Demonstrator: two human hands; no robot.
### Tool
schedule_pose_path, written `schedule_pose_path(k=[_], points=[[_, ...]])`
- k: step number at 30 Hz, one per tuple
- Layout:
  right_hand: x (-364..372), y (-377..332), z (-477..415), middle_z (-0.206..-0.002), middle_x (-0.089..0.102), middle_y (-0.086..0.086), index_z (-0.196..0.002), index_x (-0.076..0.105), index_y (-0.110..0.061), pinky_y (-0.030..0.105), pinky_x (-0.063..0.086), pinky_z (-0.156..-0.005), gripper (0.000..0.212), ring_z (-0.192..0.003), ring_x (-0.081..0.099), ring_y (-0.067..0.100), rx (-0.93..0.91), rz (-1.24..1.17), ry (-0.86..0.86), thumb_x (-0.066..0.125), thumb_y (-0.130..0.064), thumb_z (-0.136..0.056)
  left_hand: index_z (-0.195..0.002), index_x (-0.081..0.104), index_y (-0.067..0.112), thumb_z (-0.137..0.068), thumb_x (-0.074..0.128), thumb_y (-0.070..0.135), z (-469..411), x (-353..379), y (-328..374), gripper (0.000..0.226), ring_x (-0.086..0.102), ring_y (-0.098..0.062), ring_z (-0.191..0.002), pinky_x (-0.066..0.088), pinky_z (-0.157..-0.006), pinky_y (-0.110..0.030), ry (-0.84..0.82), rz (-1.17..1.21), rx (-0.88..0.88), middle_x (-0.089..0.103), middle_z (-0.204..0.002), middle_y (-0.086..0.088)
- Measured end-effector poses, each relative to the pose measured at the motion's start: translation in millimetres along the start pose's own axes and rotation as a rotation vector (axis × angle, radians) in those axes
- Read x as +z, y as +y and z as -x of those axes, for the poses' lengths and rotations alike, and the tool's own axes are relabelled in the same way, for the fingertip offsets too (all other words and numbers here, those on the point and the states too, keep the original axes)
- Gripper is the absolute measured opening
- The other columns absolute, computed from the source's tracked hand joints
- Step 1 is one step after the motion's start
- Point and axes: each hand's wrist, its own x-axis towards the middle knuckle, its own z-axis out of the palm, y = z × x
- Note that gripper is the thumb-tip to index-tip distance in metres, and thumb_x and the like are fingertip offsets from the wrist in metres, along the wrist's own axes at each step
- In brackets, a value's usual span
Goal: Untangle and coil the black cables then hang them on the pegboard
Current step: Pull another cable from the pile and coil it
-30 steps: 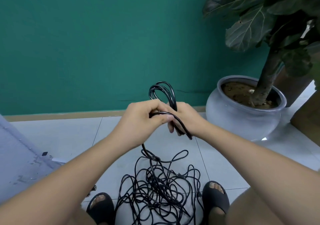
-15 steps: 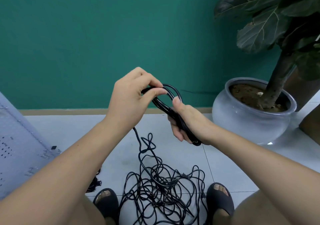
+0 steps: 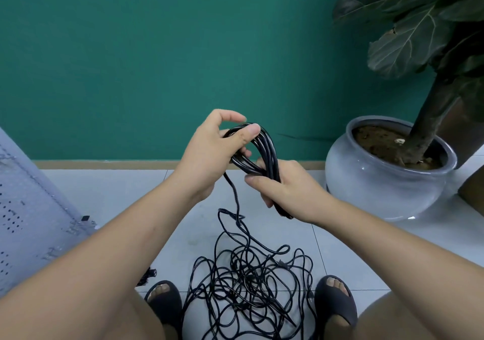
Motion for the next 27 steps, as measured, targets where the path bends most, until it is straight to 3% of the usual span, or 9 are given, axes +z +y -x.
schedule_pose_path(k=[3,5,8,12,15,21,23,25,27], points=[[7.6,1.6,-7.9,-0.069,0.065,-0.012,-0.097,0.060,-0.041,0.027,0.046,-0.052,0.016,-0.052,0.057,0.010,0.069,-0.051,-0.029,0.073,-0.033,-0.098,-0.127,0.056,0.014,-0.099,0.078,0.032,-2.5,6.2,-1.8,0.040,0.057,-0.020,-0.066,0.054,-0.073,-0.038,0.010,0.231,-0.094,0.058,-0.068,0.001],[15.3,2.5,-12.4,-0.070,0.063,-0.001,-0.089,0.059,-0.048,0.038,0.049,-0.044,0.024,-0.051,0.056,0.022,0.096,-0.069,-0.082,0.074,-0.030,-0.095,-0.121,0.056,0.015,-0.101,0.075,0.030,-3.8,11.6,-1.4,0.032,0.045,-0.014,-0.055,0.049,-0.063,-0.032,0.012,0.322,-0.146,0.045,-0.063,0.006],[27.4,3.1,-16.1,-0.083,0.070,0.016,-0.090,0.066,-0.027,0.058,0.055,-0.053,0.009,-0.056,0.058,0.036,0.119,-0.118,-0.089,0.074,-0.032,-0.090,-0.111,0.055,0.017,-0.102,0.074,0.027,-5.9,17.0,1.9,0.023,0.030,-0.008,-0.048,0.030,-0.048,-0.021,0.002,0.401,-0.172,0.035,-0.063,0.009],[34.7,4.4,-18.3,-0.068,0.064,-0.004,-0.084,0.059,-0.009,0.041,0.044,-0.051,0.025,-0.054,0.056,0.024,0.157,-0.198,-0.038,0.070,-0.027,-0.097,-0.104,0.061,0.015,-0.101,0.075,0.028,-10.5,15.0,8.1,0.020,0.022,-0.007,-0.046,0.023,-0.043,-0.020,0.028,0.378,-0.164,0.031,-0.059,0.011],[36.3,1.6,-19.0,-0.066,0.072,0.002,-0.083,0.055,-0.008,0.042,0.046,-0.061,0.024,-0.073,0.073,0.034,0.145,-0.243,-0.049,0.063,-0.024,-0.099,-0.117,0.068,0.013,-0.098,0.078,0.038,-13.6,11.5,9.7,0.032,0.029,-0.014,-0.049,0.031,-0.047,-0.025,0.096,0.200,-0.056,0.033,-0.061,0.009],[20.3,-3.1,-16.7,-0.054,0.057,0.013,-0.069,0.049,-0.009,0.031,0.045,-0.055,0.036,-0.049,0.058,0.027,0.108,-0.298,0.071,0.061,-0.015,-0.103,-0.120,0.068,0.013,-0.108,0.049,0.060,-18.8,11.0,4.4,0.052,0.064,-0.020,-0.065,0.054,-0.064,-0.029,0.039,0.330,-0.097,0.056,-0.065,-0.001],[10.7,-3.9,-19.0,-0.052,0.056,0.013,-0.063,0.051,-0.015,0.031,0.045,-0.057,0.041,-0.048,0.055,0.027,0.066,-0.340,0.145,0.062,-0.013,-0.102,-0.106,0.073,0.019,-0.110,0.048,0.047,-17.2,15.0,-7.1,0.038,0.069,-0.023,-0.074,0.057,-0.074,-0.034,-0.008,0.268,-0.132,0.067,-0.071,-0.004],[1.9,-3.8,-21.2,-0.050,0.056,0.016,-0.060,0.050,-0.013,0.035,0.045,-0.061,0.044,-0.049,0.053,0.029,0.028,-0.382,0.197,0.062,-0.015,-0.102,-0.089,0.073,0.025,-0.103,0.047,0.022,-10.0,22.0,-24.9,0.029,0.070,-0.019,-0.076,0.054,-0.081,-0.038,-0.114,-0.020,-0.115,0.073,-0.073,-0.003],[-6.3,-3.1,-21.5,-0.050,0.051,0.018,-0.062,0.047,-0.007,0.038,0.046,-0.060,0.043,-0.049,0.051,0.030,0.004,-0.446,0.238,0.062,-0.015,-0.102,-0.089,0.063,0.025,-0.098,0.047,0.005,0.0,30.2,-42.3,0.027,0.069,-0.014,-0.081,0.052,-0.081,-0.036,-0.252,-0.288,-0.076,0.074,-0.076,0.007]])
